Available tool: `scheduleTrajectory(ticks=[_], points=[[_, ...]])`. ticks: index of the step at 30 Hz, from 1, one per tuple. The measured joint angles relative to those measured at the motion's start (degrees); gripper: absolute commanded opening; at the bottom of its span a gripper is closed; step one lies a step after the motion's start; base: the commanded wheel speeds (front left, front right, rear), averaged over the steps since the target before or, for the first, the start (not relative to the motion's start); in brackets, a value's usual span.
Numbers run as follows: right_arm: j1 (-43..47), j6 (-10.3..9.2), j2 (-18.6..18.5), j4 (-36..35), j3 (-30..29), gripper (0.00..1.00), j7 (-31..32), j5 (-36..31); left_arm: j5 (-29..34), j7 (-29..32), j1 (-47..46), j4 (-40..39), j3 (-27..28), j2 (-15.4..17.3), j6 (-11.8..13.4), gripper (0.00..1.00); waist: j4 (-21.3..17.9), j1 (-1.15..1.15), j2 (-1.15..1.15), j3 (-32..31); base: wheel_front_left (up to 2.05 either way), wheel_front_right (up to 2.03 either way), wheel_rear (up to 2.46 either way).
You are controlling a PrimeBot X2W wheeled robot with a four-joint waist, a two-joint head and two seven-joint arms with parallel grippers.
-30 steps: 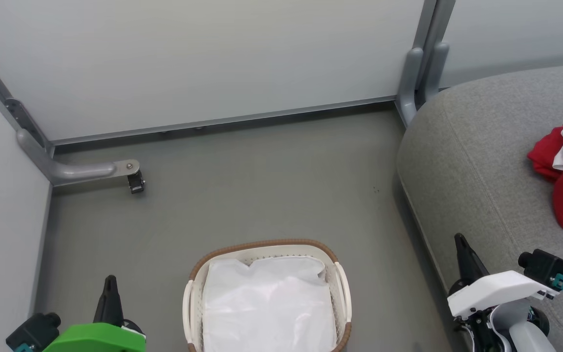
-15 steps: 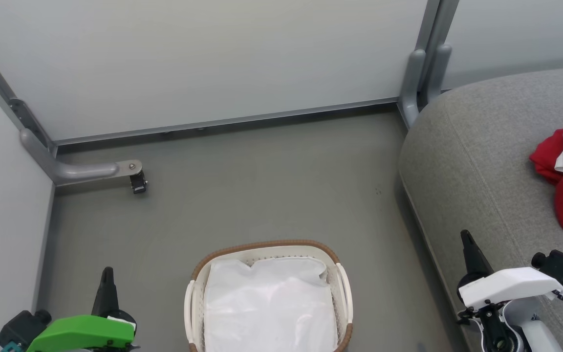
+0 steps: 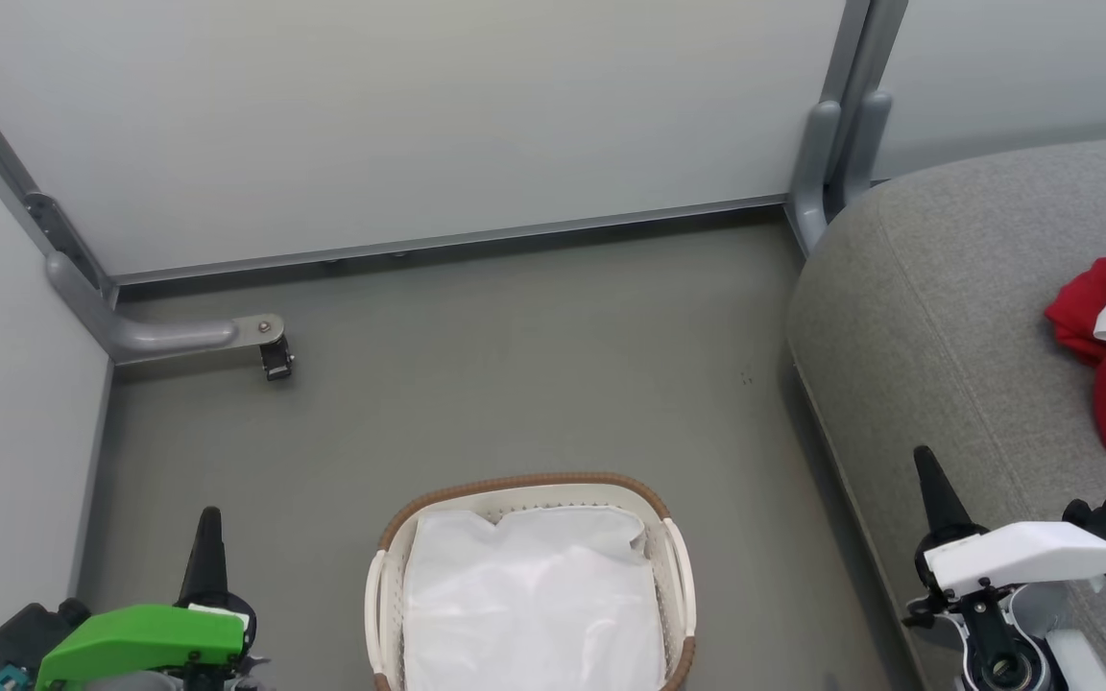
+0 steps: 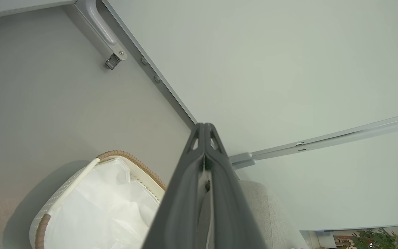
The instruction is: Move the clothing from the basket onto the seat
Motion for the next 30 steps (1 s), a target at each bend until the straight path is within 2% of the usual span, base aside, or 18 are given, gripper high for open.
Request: scheduleTrajectory(ticks=[30], points=[[0.7,-0.01,-0.1,-2.6,-2.1,0.0,4.2,17.0,-15.3,4.4,-1.8,-1.7,1.4,0.1,-0.7,0.0,0.8,0.0,0.0,-0.5,0.0,0.0,0.0]])
